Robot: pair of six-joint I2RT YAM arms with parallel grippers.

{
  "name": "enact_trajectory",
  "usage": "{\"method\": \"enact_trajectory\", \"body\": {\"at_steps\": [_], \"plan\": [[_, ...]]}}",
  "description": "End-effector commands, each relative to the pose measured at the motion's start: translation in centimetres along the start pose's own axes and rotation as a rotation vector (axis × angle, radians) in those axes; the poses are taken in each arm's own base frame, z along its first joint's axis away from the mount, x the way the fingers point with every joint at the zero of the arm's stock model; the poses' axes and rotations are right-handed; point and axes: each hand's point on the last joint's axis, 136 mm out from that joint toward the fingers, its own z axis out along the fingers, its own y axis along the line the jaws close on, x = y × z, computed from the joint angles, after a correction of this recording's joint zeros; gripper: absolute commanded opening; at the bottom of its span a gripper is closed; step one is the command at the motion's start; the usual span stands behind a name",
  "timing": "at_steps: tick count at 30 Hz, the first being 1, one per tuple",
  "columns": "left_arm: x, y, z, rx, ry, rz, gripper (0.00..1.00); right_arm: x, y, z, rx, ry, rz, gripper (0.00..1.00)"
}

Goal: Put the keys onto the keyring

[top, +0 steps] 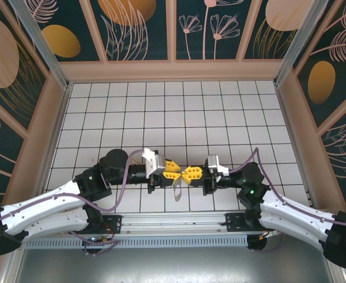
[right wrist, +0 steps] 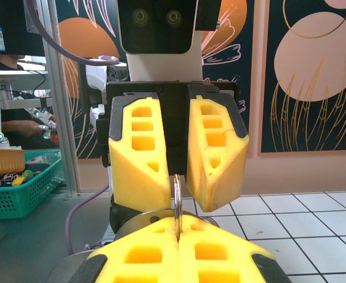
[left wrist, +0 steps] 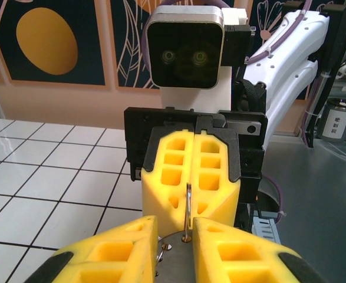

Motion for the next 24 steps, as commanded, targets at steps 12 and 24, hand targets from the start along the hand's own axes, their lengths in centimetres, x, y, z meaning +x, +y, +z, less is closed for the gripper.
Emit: {"method": "enact_trajectory", "body": {"at_steps": [12,24], "plan": [[-1.3,-0.3,0.7,0.035,-0.007,0.038,0.13,-0.9,0.5,0.2,-0.031,-0.03,-0.029,0.0],[0.3,1.2,0.8,-0.046,0.105,0.097,0.0,-0.2,-2.5,0.0,0.155,0.098,-0.048,0.24]]}}
